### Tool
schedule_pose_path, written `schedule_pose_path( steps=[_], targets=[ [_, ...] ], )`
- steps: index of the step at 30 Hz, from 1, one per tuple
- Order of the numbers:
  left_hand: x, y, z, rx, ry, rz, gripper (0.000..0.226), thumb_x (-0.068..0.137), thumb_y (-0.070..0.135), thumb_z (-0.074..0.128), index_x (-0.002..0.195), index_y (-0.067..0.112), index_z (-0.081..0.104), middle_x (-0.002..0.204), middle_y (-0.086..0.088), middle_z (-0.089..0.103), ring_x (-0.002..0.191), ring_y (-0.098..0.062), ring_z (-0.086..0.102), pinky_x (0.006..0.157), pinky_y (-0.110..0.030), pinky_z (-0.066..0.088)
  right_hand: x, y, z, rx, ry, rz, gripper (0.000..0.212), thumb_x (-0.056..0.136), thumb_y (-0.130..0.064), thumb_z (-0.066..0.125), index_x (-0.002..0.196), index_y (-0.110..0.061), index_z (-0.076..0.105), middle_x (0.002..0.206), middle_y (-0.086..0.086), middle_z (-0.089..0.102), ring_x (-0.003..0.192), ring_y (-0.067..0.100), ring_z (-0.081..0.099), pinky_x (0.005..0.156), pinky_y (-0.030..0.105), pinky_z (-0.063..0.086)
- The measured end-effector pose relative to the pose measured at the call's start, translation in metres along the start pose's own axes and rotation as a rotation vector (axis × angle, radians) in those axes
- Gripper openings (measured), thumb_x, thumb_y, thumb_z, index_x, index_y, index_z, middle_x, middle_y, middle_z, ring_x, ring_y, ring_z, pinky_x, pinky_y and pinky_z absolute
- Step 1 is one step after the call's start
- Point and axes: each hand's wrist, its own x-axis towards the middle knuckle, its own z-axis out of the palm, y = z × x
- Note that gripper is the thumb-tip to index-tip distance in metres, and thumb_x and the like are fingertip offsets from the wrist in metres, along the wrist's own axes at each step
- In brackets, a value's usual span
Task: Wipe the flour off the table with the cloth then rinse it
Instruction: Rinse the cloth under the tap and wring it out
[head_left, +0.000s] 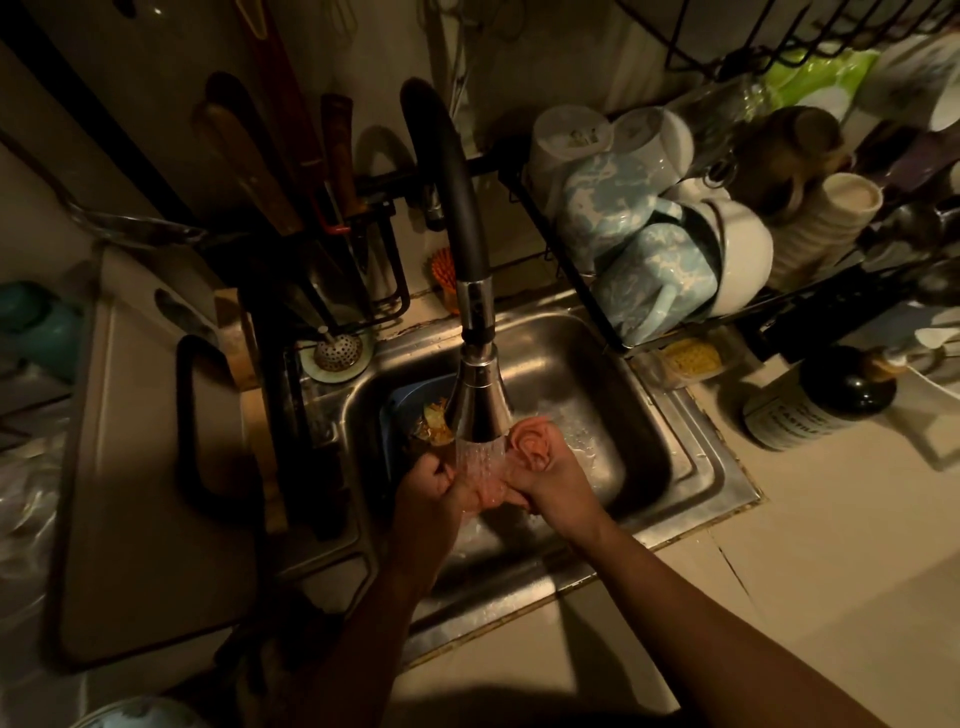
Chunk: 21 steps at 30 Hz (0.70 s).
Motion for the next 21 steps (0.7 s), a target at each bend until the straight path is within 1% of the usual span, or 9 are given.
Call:
schedule_pose_path(
  steps=[3, 7, 9, 11, 13, 14, 15, 18, 21],
  targets=[
    [0.007, -0.002, -0.003, 0.021, 0.05, -0.023, 0.02, 0.079, 0.024, 0.071, 0.095, 0.015, 0.067, 0.092, -0.015, 0.072, 0.087, -0.04, 0.069, 0.077, -0.06, 0.056, 0.005, 0.0, -0.015, -0.065, 0.002, 0.025, 0.026, 0.088, 0.005, 0.068, 0.111, 0.006, 0.057, 0.089, 0.008, 0.068, 0.08, 0.016, 0.067, 0.07, 0.025, 0.056],
    [0.002, 0.008, 0.007, -0.029, -0.084, -0.012, 0.025, 0.082, 0.023, 0.072, 0.104, 0.013, 0.071, 0.098, -0.012, 0.075, 0.092, -0.031, 0.072, 0.084, -0.052, 0.057, 0.01, 0.002, -0.034, -0.193, 0.025, 0.052, 0.035, 0.081, 0.01, 0.073, 0.112, 0.004, 0.059, 0.093, 0.004, 0.066, 0.081, 0.008, 0.066, 0.069, 0.019, 0.054],
    [0.002, 0.009, 0.009, -0.026, -0.093, -0.019, 0.026, 0.082, 0.025, 0.071, 0.104, 0.011, 0.071, 0.096, -0.013, 0.075, 0.09, -0.034, 0.072, 0.084, -0.056, 0.057, 0.014, 0.001, -0.038, -0.259, 0.005, 0.044, 0.053, 0.074, 0.015, 0.077, 0.117, -0.01, 0.058, 0.1, 0.004, 0.068, 0.09, 0.012, 0.068, 0.073, 0.021, 0.055],
    [0.003, 0.01, 0.006, -0.016, -0.083, -0.036, 0.027, 0.08, 0.021, 0.073, 0.104, 0.008, 0.07, 0.096, -0.014, 0.075, 0.089, -0.034, 0.072, 0.083, -0.055, 0.058, 0.017, 0.0, -0.042, -0.342, -0.05, 0.031, 0.078, 0.067, 0.01, 0.081, 0.125, -0.033, 0.053, 0.112, 0.007, 0.069, 0.106, 0.024, 0.067, 0.088, 0.037, 0.058],
    [0.007, 0.012, 0.005, -0.016, -0.104, -0.055, 0.024, 0.08, 0.011, 0.074, 0.103, 0.004, 0.07, 0.095, -0.018, 0.074, 0.09, -0.041, 0.071, 0.08, -0.057, 0.058, 0.021, -0.008, -0.043, -0.598, -0.099, -0.022, 0.09, 0.064, -0.006, 0.083, 0.129, -0.057, 0.047, 0.124, 0.0, 0.064, 0.119, 0.023, 0.059, 0.107, 0.044, 0.041],
    [0.007, 0.016, 0.005, -0.013, -0.119, -0.048, 0.021, 0.081, 0.009, 0.075, 0.1, 0.003, 0.071, 0.093, -0.022, 0.073, 0.087, -0.046, 0.069, 0.077, -0.06, 0.057, 0.022, -0.014, -0.041, -0.779, -0.124, -0.076, 0.089, 0.065, -0.015, 0.085, 0.128, -0.064, 0.045, 0.13, -0.007, 0.058, 0.125, 0.018, 0.05, 0.11, 0.034, 0.027],
    [0.007, 0.019, 0.006, -0.025, -0.128, -0.031, 0.017, 0.082, 0.008, 0.076, 0.097, 0.001, 0.072, 0.09, -0.025, 0.072, 0.083, -0.051, 0.067, 0.073, -0.064, 0.056, 0.023, -0.019, -0.037, -0.89, -0.159, -0.156, 0.082, 0.066, -0.023, 0.086, 0.123, -0.066, 0.047, 0.13, -0.014, 0.052, 0.128, 0.016, 0.043, 0.112, 0.035, 0.021],
    [0.004, 0.028, 0.008, -0.031, -0.119, -0.004, 0.011, 0.081, 0.003, 0.078, 0.09, 0.001, 0.073, 0.083, -0.024, 0.073, 0.073, -0.049, 0.068, 0.066, -0.066, 0.055, 0.024, -0.021, -0.023, -0.849, -0.274, -0.294, 0.044, 0.071, -0.018, 0.084, 0.109, -0.035, 0.069, 0.115, -0.015, 0.059, 0.114, 0.007, 0.052, 0.105, 0.024, 0.035],
    [-0.002, 0.035, 0.007, 0.039, -0.074, 0.088, 0.021, 0.076, 0.023, 0.083, 0.079, 0.007, 0.071, 0.073, -0.008, 0.074, 0.066, -0.025, 0.071, 0.065, -0.043, 0.06, 0.019, -0.019, -0.016, -0.643, -0.285, -0.144, 0.028, 0.078, 0.0, 0.077, 0.09, -0.024, 0.068, 0.085, -0.013, 0.067, 0.081, 0.002, 0.062, 0.079, 0.018, 0.048]
  ],
)
